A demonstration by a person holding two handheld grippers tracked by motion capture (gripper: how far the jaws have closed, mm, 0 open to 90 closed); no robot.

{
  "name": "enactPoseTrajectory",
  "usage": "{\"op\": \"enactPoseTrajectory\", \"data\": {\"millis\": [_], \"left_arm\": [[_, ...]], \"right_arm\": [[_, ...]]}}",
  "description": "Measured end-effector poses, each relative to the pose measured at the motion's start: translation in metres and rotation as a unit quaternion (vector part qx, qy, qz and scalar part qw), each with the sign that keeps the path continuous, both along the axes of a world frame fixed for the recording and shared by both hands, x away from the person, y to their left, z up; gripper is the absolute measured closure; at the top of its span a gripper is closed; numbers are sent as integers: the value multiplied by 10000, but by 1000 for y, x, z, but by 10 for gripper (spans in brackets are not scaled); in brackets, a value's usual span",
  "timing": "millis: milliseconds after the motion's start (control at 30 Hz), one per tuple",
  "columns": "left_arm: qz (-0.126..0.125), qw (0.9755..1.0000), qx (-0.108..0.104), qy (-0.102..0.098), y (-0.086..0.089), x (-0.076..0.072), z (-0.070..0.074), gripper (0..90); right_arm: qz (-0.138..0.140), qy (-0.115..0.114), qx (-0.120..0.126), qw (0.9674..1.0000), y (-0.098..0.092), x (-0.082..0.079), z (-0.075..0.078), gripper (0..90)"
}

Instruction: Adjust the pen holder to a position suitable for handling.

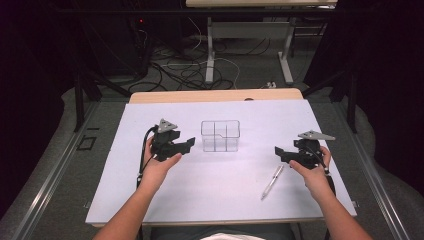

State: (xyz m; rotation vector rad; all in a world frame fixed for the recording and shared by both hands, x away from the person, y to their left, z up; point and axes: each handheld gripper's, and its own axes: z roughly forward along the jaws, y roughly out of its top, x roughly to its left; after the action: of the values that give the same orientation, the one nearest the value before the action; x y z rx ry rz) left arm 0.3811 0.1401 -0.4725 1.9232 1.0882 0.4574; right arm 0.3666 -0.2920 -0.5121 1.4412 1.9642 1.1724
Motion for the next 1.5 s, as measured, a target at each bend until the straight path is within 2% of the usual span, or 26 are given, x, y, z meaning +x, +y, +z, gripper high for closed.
{"op": "enactPoseTrajectory", "data": {"millis": [100,133,200,300,367,433,567,667,767,900,967,1167,1200,1300,1500], "left_arm": [[-10,9999,126,-88,5,-6,-2,310],[-31,9998,169,-45,7,-8,-2,296],[10,9999,82,-69,9,-11,-4,267],[-38,10000,-29,-74,12,-16,-9,160],[-91,9998,-170,-46,13,-18,-13,106],[-130,9997,-175,-57,13,-21,-16,55],[-201,9996,-194,-26,11,-23,-19,7],[-247,9994,-257,46,9,-24,-21,2],[-248,9992,-301,36,8,-24,-23,2],[-290,9992,-279,53,5,-25,-24,2],[-356,9990,-263,29,2,-26,-25,2],[-533,9984,-139,88,-9,-30,-29,23],[-537,9984,-159,32,-12,-30,-31,32],[-615,9980,-88,61,-20,-32,-33,40],[-677,9977,-26,84,-23,-32,-37,50]], "right_arm": [[30,7,-11,10000,0,0,0,164],[30,4,-3,10000,0,0,0,158],[26,30,10,10000,0,0,0,146],[86,78,4,9999,1,0,-1,139],[171,82,-109,9998,2,0,-2,135],[239,70,-244,9994,4,1,-2,134],[287,57,-372,9989,6,1,-3,139],[332,-5,-459,9984,7,1,-3,142],[489,-144,-723,9961,7,0,-2,146],[644,-266,-901,9935,9,0,-3,154],[622,-201,-890,9939,11,0,-4,154],[691,-232,-932,9930,13,-1,-5,159],[703,-239,-956,9926,13,0,-5,159],[669,-174,-931,9933,12,0,-7,159],[821,-272,-1041,9908,12,-1,-5,191]]}}
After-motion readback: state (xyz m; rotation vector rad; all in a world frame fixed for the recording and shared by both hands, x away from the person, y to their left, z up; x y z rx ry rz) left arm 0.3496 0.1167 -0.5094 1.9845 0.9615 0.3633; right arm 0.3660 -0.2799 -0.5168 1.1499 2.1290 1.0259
